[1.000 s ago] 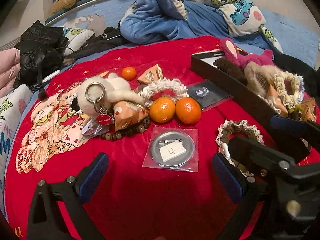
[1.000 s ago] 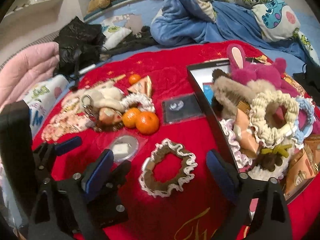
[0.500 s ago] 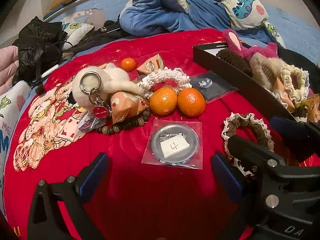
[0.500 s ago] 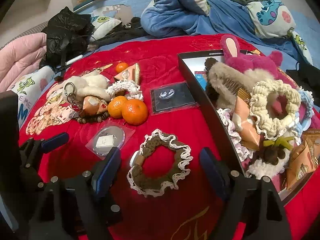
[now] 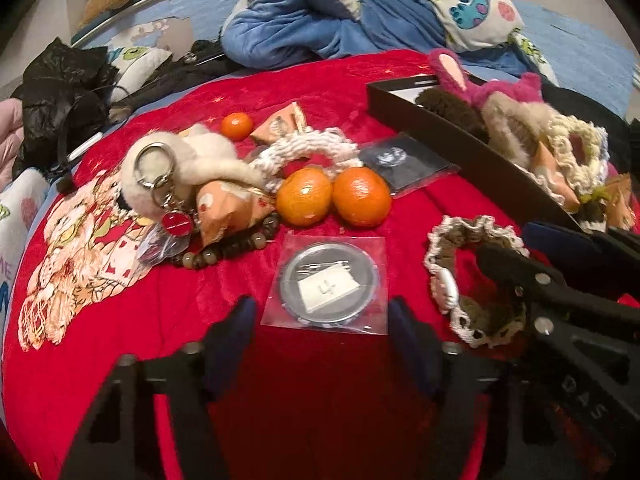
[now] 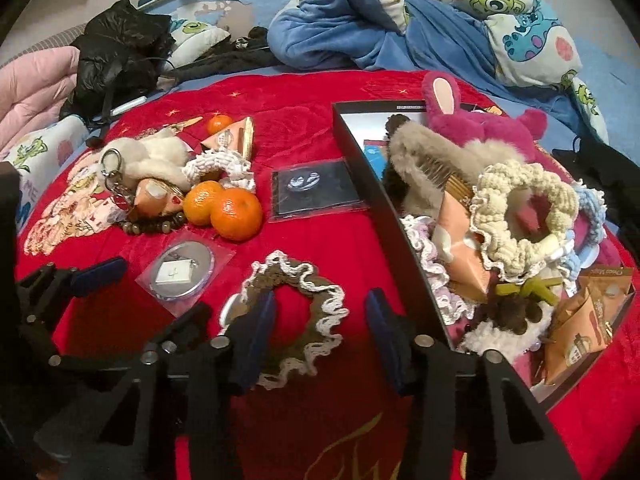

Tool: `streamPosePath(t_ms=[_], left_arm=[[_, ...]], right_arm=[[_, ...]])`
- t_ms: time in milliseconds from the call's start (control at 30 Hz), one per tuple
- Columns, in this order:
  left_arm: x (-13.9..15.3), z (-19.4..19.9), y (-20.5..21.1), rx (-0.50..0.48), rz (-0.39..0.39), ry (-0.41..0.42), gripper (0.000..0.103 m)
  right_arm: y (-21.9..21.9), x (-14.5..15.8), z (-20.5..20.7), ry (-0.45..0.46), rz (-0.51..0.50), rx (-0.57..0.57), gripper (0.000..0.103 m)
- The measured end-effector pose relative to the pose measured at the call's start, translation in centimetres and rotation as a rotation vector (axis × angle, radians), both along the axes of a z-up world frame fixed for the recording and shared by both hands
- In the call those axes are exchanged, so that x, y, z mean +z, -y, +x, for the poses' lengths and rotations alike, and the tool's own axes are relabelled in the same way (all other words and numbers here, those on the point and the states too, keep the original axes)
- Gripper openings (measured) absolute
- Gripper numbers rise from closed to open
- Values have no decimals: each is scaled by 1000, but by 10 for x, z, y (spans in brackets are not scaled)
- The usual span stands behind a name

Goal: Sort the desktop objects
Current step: 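Lower the right gripper onto the brown lace-edged scrunchie and close it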

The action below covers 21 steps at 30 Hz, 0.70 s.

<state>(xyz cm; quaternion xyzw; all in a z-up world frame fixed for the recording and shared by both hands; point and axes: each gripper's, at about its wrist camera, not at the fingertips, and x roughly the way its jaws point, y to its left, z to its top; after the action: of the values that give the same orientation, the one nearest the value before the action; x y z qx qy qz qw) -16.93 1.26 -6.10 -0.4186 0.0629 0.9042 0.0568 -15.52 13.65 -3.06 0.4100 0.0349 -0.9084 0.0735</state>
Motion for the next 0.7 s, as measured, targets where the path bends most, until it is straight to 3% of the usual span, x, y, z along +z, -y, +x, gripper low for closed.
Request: streamPosePath(t_ms=[267,633,700], left_arm=[[2,5,-3,5,-23,-9,64],[8,9,-6,21,-58,-30,61],[9,10,-6,20,-62,-31,61]], right_arm=[[-13,1,-1,-5,0,-11,16],[-18,6,0,2,-114,2,7],[-10,4,2,-6,-68,2,7]])
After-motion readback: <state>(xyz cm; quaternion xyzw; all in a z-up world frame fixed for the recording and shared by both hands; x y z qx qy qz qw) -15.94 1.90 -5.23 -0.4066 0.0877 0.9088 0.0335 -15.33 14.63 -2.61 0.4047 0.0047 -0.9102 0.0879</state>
